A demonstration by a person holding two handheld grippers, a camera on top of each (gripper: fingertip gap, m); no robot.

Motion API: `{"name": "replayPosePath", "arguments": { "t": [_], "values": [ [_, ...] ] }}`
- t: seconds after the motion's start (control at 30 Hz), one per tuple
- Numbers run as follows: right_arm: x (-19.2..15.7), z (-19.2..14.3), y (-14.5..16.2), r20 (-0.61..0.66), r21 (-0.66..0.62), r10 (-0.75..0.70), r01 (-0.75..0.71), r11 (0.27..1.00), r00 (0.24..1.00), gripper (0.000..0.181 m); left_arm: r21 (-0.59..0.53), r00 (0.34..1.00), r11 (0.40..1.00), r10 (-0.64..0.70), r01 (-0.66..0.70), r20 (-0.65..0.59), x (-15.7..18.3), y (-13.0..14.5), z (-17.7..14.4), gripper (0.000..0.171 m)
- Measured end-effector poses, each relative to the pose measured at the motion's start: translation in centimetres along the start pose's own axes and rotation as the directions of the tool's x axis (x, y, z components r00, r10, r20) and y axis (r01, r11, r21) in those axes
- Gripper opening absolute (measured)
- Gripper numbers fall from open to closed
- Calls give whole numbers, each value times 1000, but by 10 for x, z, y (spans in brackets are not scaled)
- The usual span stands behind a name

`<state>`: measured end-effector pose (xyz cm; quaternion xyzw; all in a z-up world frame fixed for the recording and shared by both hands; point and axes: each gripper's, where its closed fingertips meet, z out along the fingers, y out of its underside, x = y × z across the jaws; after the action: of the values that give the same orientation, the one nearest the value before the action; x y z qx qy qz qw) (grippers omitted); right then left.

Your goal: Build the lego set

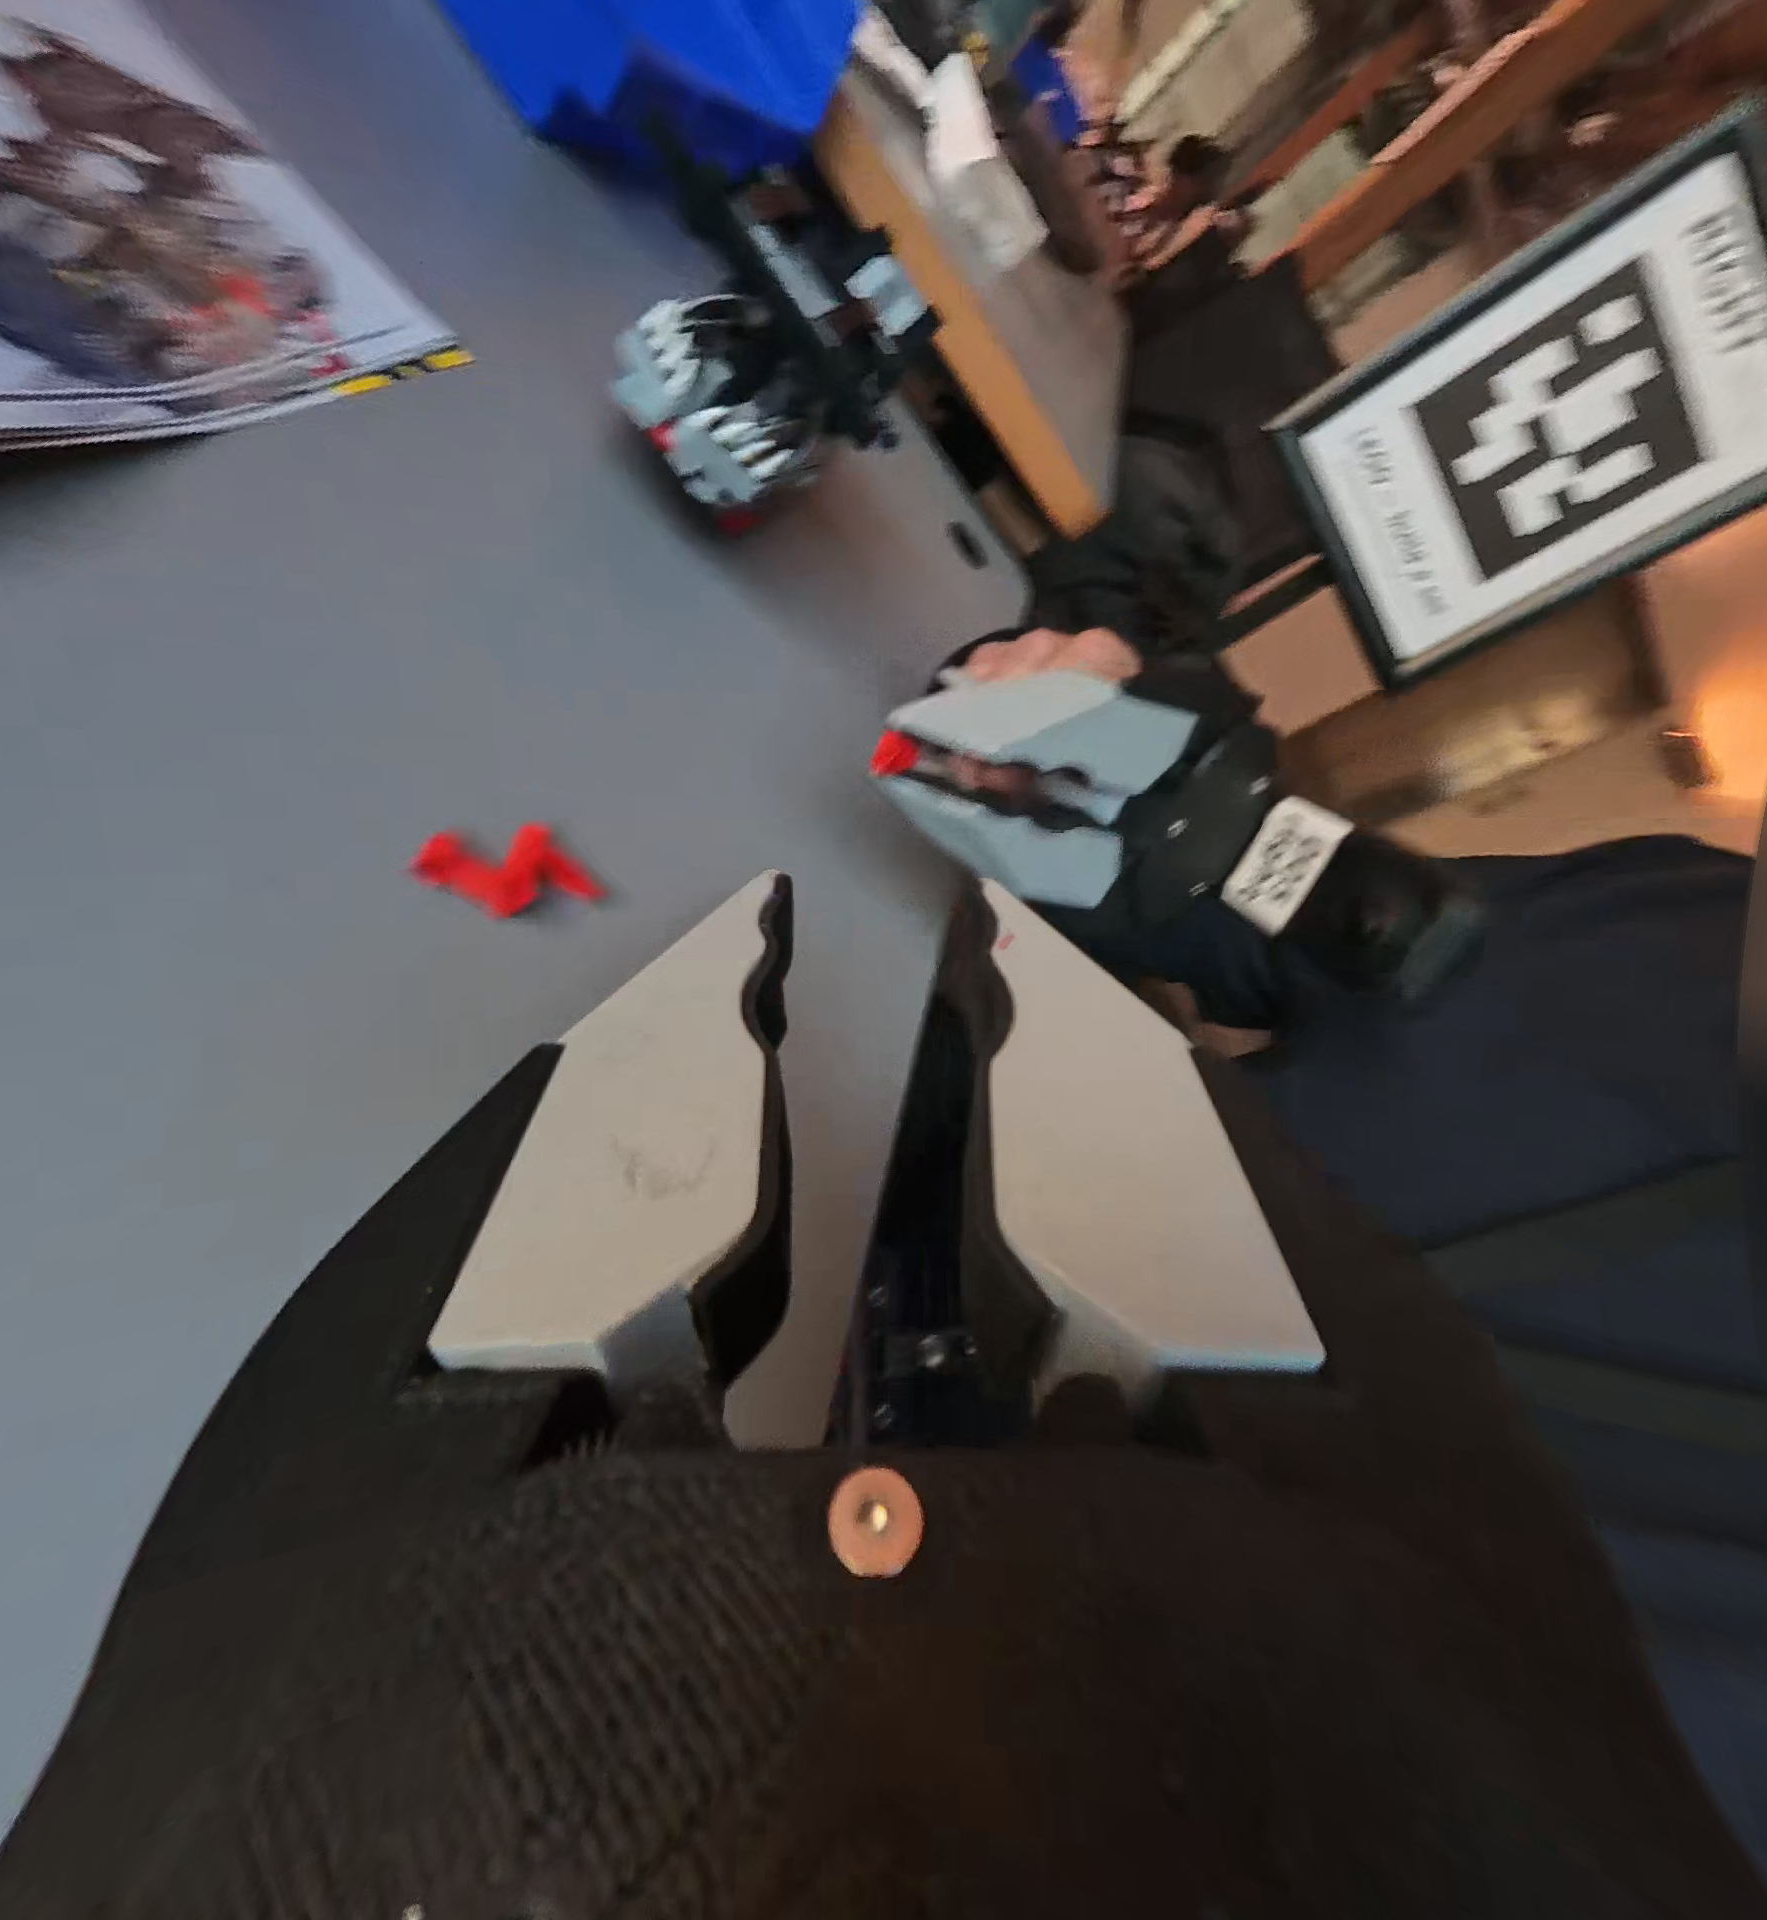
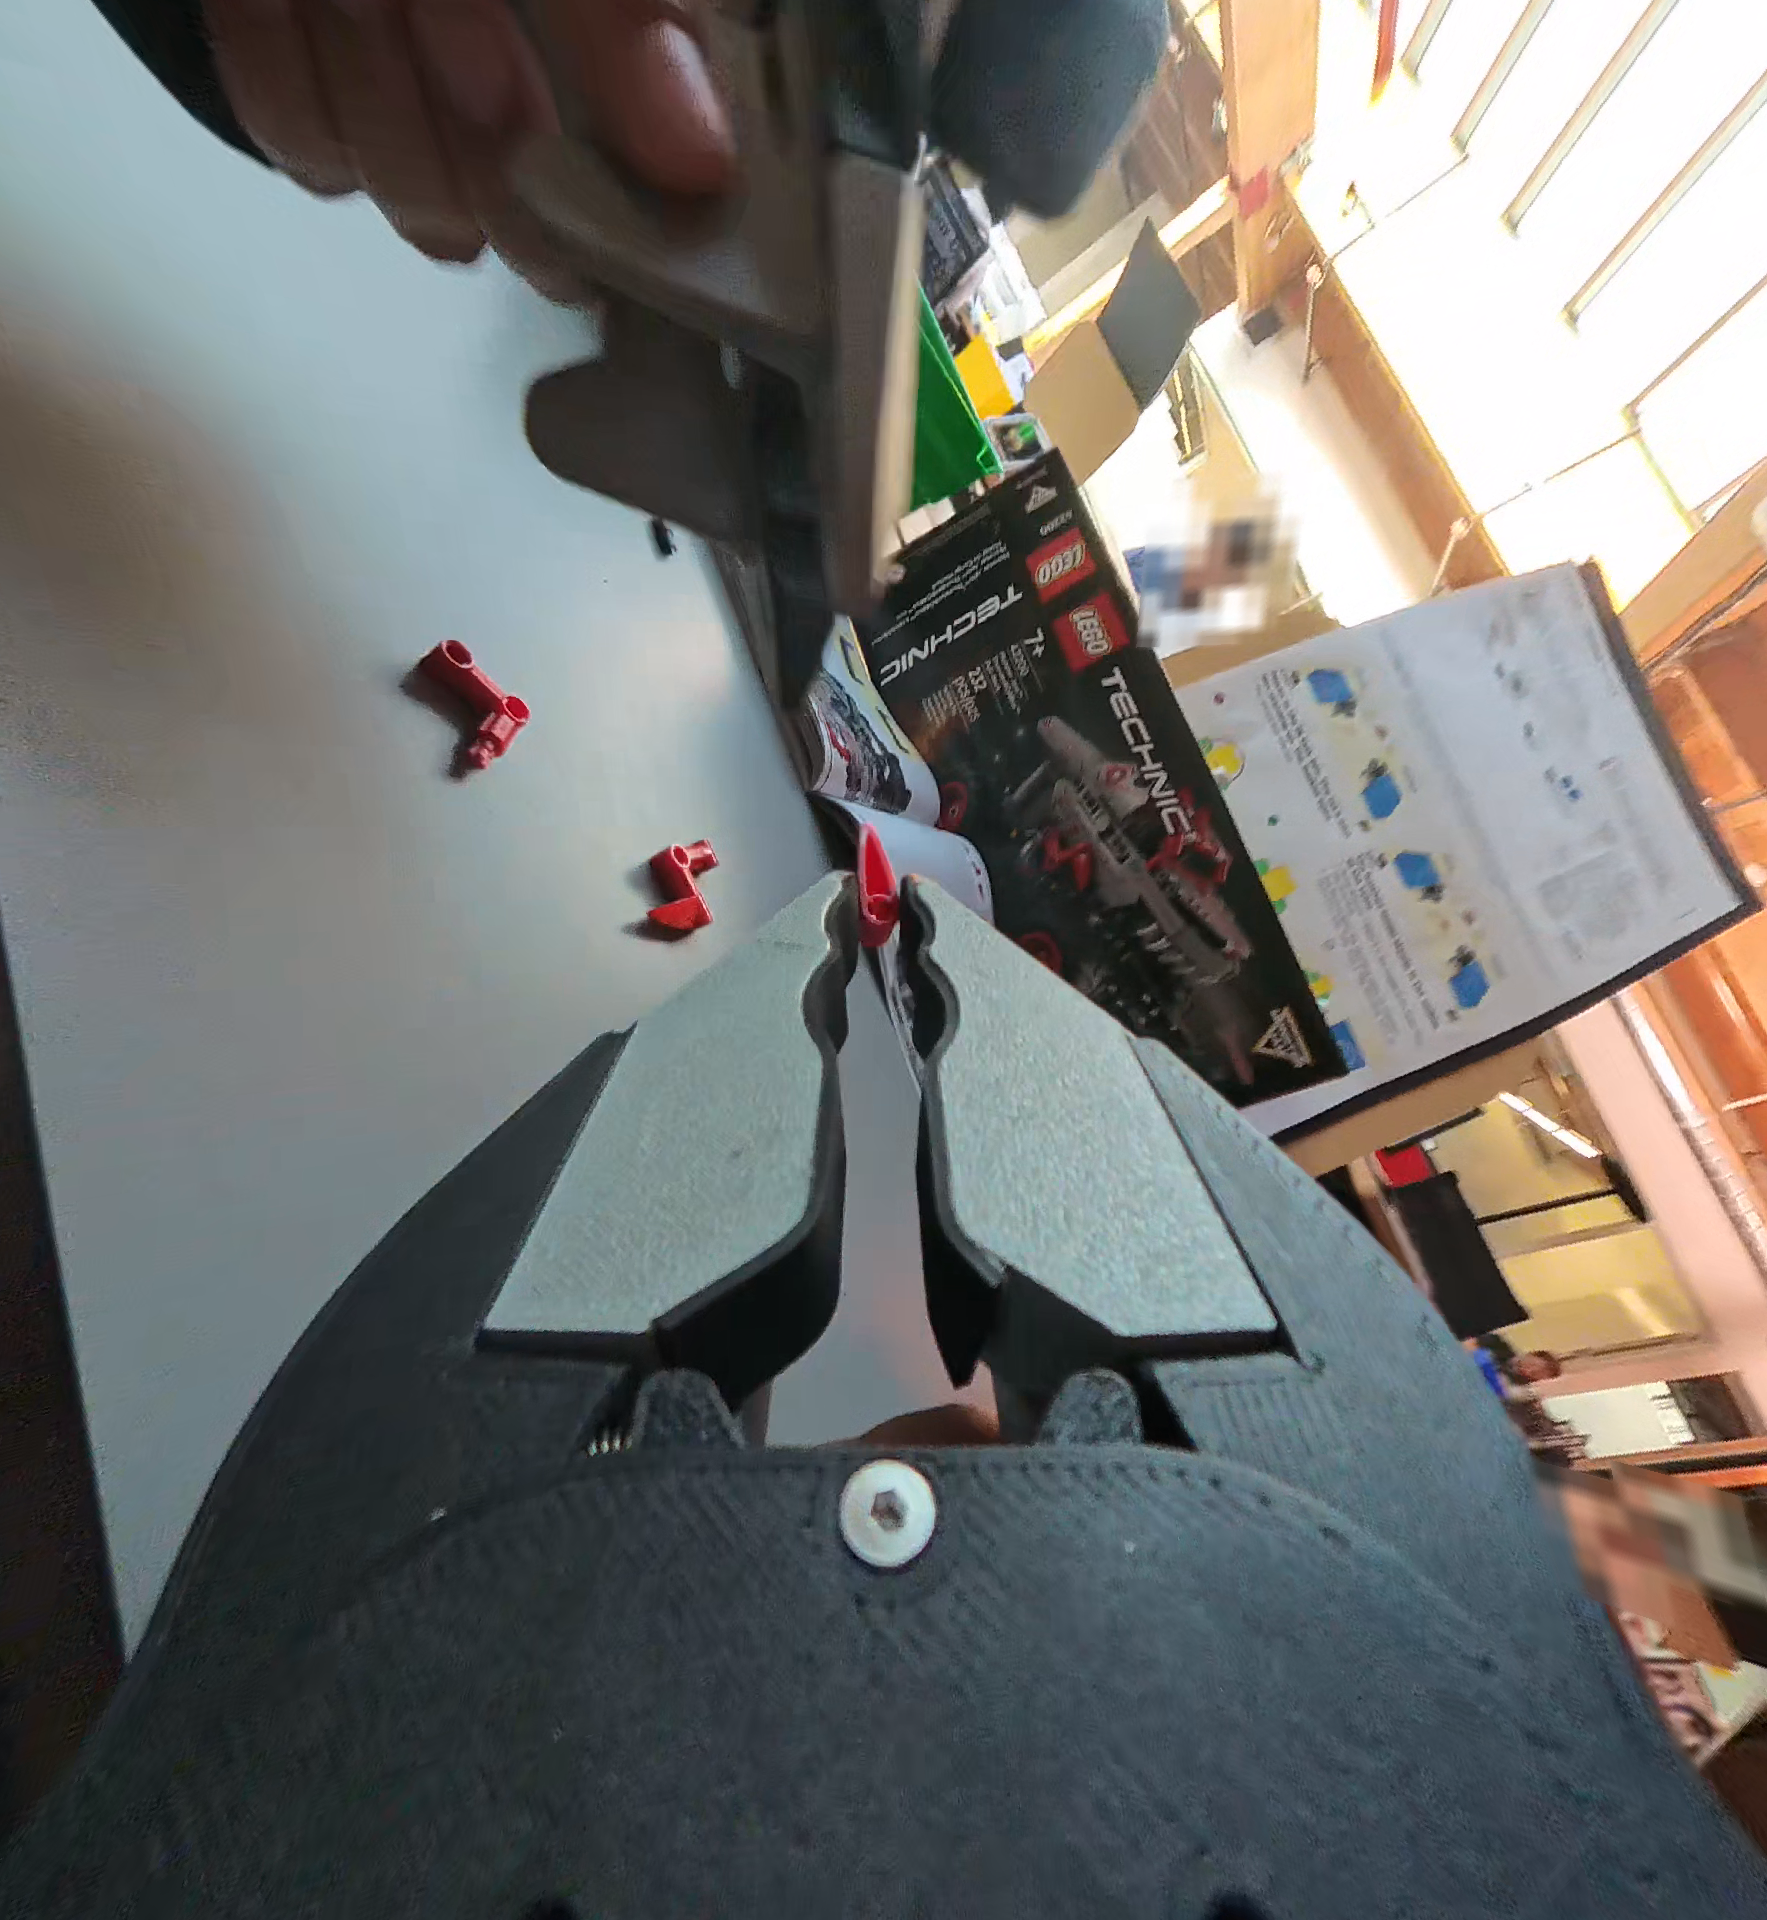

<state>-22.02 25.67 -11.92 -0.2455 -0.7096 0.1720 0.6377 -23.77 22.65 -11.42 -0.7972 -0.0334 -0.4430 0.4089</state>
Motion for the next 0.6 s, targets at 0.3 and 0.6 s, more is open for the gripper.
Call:
{"name": "replayPosePath", "arguments": {
  "t": [0.3,0.6],
  "values": [
    [-5,-9,-20,-61,61,-107,111,992,992,3,-34,986,999,-5,0,-169,21,1,32,9],
    [-5,-13,-26,-56,93,-78,83,992,995,3,-83,982,996,13,-30,-190,24,9,31,6]
  ]
}}
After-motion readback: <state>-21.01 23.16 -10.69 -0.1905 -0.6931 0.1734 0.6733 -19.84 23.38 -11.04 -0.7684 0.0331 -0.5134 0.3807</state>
